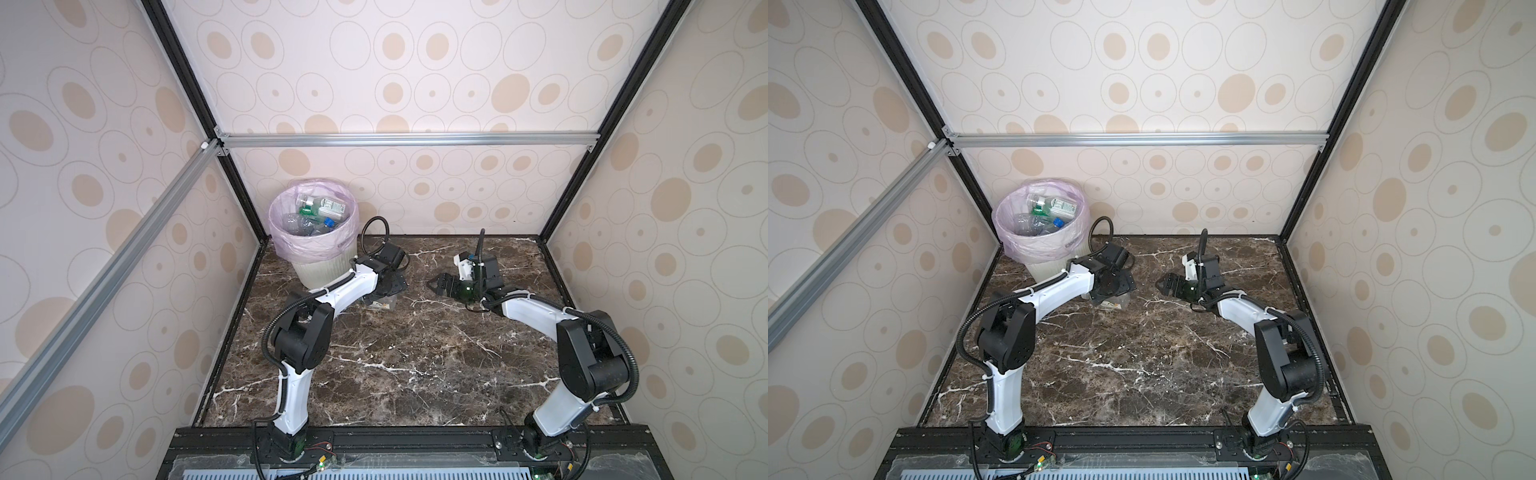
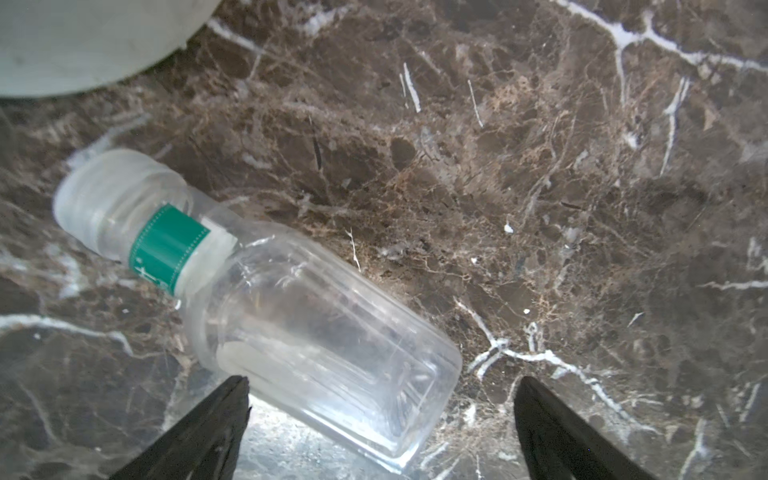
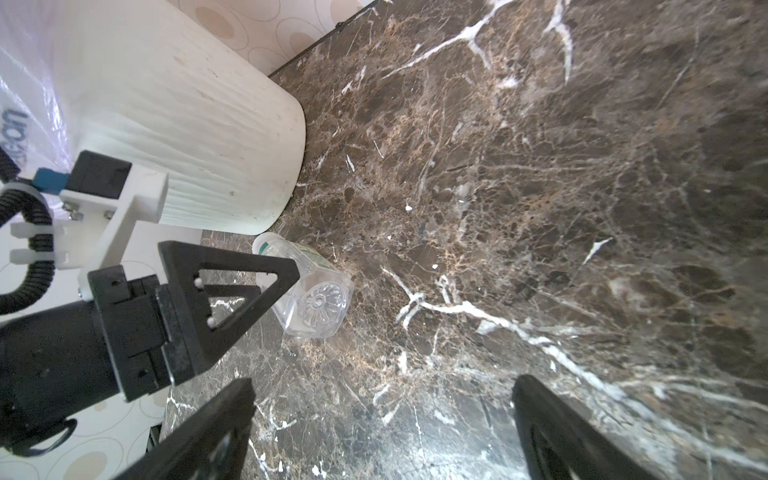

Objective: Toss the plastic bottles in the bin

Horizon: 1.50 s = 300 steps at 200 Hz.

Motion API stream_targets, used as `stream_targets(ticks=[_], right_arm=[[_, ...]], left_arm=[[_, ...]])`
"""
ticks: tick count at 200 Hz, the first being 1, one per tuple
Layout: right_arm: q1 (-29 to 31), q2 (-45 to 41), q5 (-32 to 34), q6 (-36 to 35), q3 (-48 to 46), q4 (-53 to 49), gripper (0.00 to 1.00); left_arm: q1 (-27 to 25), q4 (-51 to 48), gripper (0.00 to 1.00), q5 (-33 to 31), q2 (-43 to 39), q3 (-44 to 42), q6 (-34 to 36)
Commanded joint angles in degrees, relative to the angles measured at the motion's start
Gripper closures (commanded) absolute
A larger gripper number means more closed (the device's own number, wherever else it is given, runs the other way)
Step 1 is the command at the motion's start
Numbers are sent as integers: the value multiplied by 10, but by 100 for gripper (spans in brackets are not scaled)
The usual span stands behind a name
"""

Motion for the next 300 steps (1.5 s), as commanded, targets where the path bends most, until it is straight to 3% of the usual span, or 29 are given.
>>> stream_targets(ticks=[1,85,136,171,238,279,300], right_arm=[[-7,-17,-23,12,-15,37,0],[-47,-5,-72,31,-56,103,0],[-66,2,-94,54,-74,143,1],[-67,-4,-91,50,-77,140,1],[-68,-21,-83,45,-72,117,1],[-68,-52,-73,37,-68,81,1],[-67,-68,-71,36,-64,66,1]], left_arm=[[5,-35,1,14,-10,3,-106],[28,-82,1,-20,24,64,-270],[37,-114,1,0,102,125,-288],[38,-98,7,7,100,81,-285],[12,-39,52,-8,4,-22,-215],[-39,-25,58,-71,-117,5,-108],[-50,32,58,-88,-192,14,-44]])
